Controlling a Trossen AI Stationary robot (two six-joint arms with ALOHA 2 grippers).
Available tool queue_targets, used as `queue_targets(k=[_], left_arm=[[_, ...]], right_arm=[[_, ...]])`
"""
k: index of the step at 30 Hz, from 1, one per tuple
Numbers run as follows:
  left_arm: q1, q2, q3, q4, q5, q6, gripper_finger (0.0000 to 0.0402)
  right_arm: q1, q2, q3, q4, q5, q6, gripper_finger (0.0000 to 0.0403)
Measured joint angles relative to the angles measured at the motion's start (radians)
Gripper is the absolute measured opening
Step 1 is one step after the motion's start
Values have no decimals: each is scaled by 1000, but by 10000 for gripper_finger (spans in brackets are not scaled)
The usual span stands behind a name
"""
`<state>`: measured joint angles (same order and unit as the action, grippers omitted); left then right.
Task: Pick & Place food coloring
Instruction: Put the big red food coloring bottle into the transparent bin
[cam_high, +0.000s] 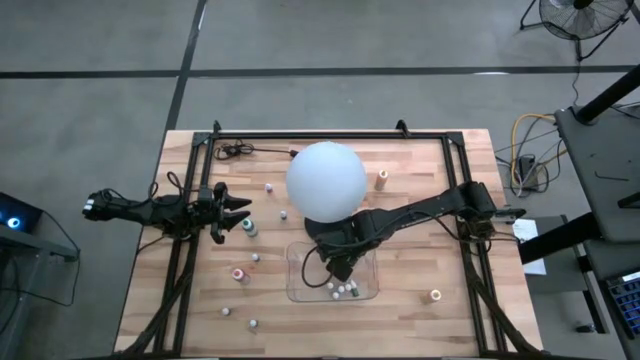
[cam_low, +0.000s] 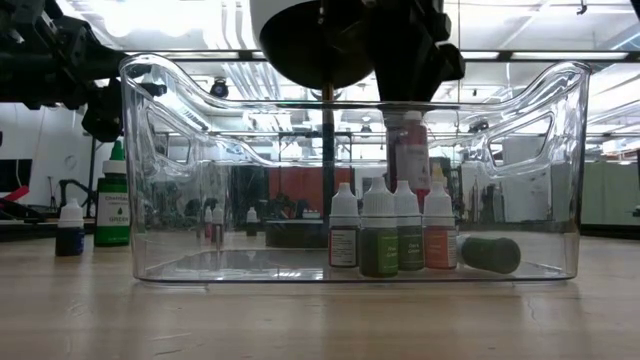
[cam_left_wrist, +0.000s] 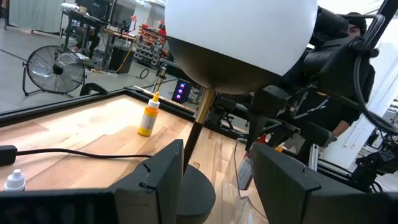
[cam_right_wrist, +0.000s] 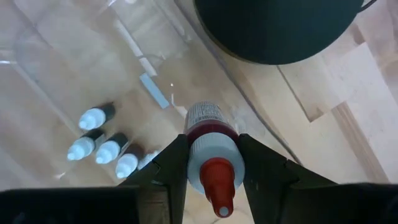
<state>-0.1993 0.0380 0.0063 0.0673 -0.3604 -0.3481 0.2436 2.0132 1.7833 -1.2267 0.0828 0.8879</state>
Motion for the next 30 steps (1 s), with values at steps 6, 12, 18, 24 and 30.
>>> queue_targets(k=[6, 12, 18, 24, 30], left_arm=[[0, 0, 0, 0, 0, 0, 161], [0, 0, 0, 0, 0, 0, 161], [0, 0, 0, 0, 0, 0, 161], [0, 0, 0, 0, 0, 0, 161], [0, 0, 0, 0, 0, 0, 161]], right_arm=[[0, -1, -33, 14, 0, 2, 114], [5, -2, -43, 70, 0, 0, 116], [13, -2, -75, 95, -3, 4, 115], [19, -2, -104, 99, -4, 14, 121], [20, -3, -107, 101, -8, 23, 133]])
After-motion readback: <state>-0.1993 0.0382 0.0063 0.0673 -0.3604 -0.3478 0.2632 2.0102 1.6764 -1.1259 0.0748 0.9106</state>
